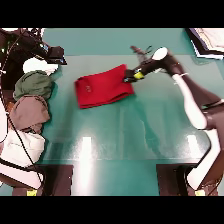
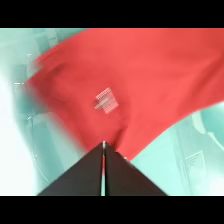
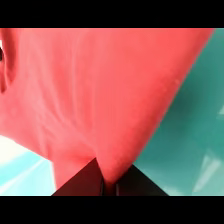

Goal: Fold the shirts.

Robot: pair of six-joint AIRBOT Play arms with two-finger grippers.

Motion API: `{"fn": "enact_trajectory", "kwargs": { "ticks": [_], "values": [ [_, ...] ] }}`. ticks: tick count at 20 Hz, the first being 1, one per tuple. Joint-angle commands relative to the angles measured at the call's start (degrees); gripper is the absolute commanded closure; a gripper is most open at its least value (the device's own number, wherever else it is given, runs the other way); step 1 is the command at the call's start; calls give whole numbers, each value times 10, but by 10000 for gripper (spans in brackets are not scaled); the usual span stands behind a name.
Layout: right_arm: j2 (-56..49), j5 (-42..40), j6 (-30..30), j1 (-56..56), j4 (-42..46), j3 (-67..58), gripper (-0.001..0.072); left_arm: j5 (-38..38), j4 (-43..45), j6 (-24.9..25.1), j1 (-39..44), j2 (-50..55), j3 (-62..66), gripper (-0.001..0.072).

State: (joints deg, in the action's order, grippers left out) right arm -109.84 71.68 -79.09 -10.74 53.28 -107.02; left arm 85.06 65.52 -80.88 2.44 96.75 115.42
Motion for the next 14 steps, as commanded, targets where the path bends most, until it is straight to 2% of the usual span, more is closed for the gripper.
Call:
{"fn": "enact_trajectory", "kwargs": {
  "ticks": [1,6,9,14],
  "values": [
    [110,4,-19,114,75,93,700,0,0,4,0,0,0,682],
    [256,-15,-64,321,188,220,700,-1,0,3,0,0,0,682],
    [329,-49,-73,448,189,293,700,-1,0,3,0,0,0,682],
    [433,-128,-133,629,189,415,700,-2,-18,3,0,0,0,682]
  ]
}}
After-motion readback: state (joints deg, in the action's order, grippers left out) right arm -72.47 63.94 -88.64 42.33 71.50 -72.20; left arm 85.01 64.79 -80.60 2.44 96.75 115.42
